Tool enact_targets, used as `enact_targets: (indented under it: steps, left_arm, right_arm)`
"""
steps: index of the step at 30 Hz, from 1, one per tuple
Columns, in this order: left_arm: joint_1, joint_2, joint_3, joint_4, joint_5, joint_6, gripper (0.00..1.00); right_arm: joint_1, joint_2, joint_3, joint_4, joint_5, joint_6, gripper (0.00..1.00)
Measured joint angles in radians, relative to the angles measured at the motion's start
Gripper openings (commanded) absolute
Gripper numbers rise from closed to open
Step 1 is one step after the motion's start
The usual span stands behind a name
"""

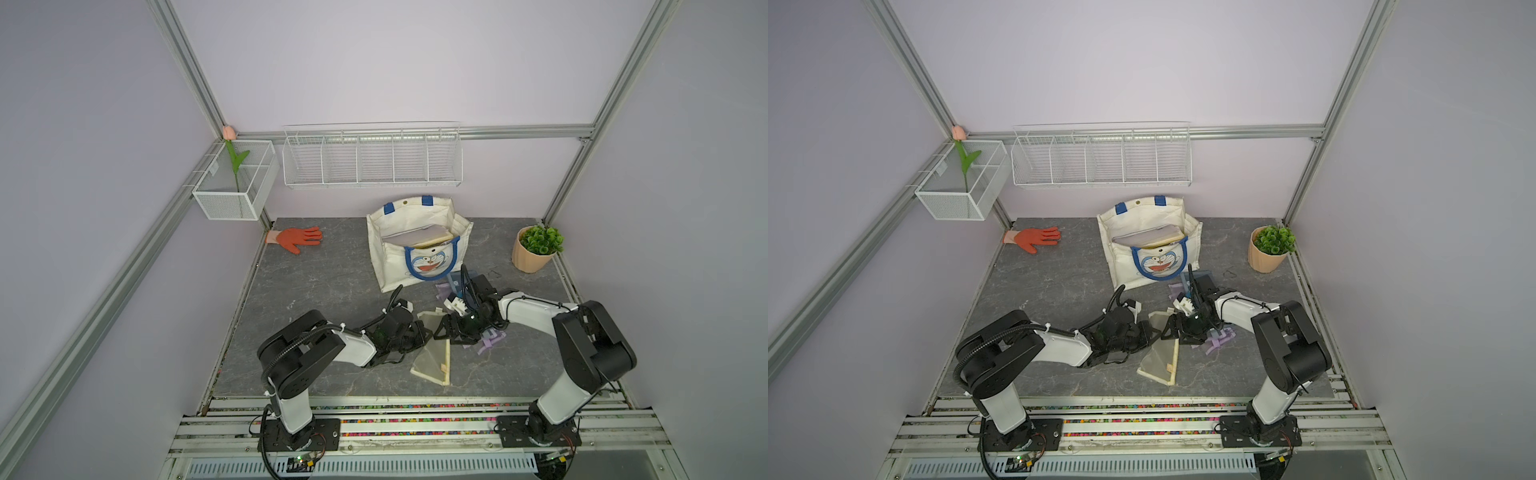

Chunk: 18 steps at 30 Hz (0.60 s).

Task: Put the pencil pouch into the canvas bag
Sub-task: Pick up the pencil pouch from the center of the board.

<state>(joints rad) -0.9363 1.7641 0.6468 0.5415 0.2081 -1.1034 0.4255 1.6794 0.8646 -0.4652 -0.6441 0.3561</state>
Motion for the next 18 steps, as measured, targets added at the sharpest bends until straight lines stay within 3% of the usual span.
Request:
enact_targets:
  steps: [5,8,12,18]
  left_arm:
    - [0.0,-0.109,-0.004,-0.06,-0.013,0.022,0.0]
    - [-0.002,-0.227,0.052,-0.249,-0.056,0.106,0.0]
    - [-0.009,-0.35,0.275,-0.567,-0.158,0.296,0.0]
    - [-0.01,-0.417,0.6,-0.912,-0.36,0.615,0.0]
  right_arm:
    - [0.002,-0.042,0.005,-0.034,0.021,-0.009,0.77]
    - [0.002,-0.135,0.04,-0.08,0.032,-0.018,0.79]
    - [0.002,-0.274,0.134,-0.141,0.053,-0.037,0.82]
    - [-0.027,-0.378,0.258,-0.236,0.097,-0.061,0.82]
